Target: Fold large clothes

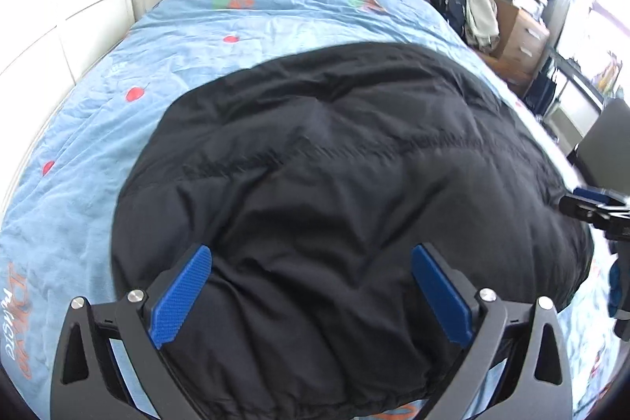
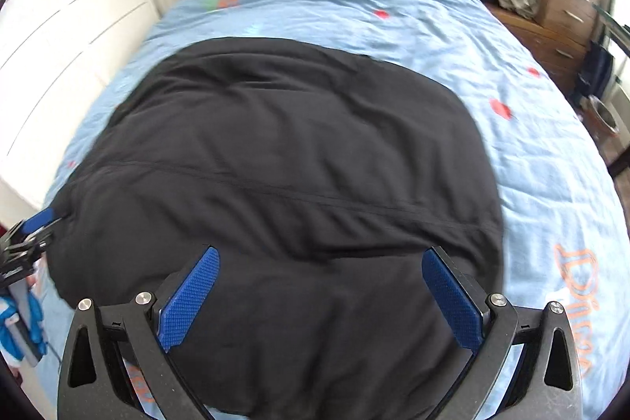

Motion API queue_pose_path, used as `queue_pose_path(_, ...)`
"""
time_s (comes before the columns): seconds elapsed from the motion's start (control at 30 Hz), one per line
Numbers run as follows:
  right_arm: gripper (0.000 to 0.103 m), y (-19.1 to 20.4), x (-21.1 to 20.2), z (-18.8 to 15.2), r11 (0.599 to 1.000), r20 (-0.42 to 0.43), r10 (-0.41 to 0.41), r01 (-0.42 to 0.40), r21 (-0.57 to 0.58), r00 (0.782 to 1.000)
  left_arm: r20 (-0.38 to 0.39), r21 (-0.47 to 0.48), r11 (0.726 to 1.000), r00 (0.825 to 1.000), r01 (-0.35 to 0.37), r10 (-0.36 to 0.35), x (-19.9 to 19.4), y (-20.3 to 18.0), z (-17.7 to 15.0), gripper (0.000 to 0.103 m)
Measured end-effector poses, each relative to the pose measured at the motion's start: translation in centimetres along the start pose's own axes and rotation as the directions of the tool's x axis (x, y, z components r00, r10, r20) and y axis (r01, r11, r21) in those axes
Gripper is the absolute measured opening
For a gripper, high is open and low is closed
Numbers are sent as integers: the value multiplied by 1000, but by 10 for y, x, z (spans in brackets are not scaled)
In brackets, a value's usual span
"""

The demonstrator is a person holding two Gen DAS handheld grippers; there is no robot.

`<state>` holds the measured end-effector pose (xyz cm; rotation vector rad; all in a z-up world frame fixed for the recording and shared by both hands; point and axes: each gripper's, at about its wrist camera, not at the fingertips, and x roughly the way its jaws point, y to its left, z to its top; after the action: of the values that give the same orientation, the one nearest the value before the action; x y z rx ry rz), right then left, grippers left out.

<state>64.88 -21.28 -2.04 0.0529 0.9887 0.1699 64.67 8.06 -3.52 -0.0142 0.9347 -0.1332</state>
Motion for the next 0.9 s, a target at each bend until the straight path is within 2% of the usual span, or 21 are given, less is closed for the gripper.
queue_pose_path(0.07,102,15,3,-5,998,-3,34,-34,-43,999,-8,17,1000,1000,-24,24,6,-5,-6,103)
queue_pose_path(0.2,102,22,22,-14,996,-54,64,-67,-53,996,-15,-8,1000,1000,-26,26,14,-5,-17,103)
queue_pose_path(0.57,102,22,32,-28,994,-54,18,-23,-106,998,-14,-7,999,999,-49,49,14,-6,-27,103)
queue_pose_path(0.73,102,10,31,-38,994,-47,10,-15,-110,999,-18,-9,999,999,-50,50,13,-5,-29,103)
queue_pose_path(0.9,102,-18,18,-42,996,-53,-25,20,-91,998,-21,-29,999,1000,-17,17,1,7,-27,103)
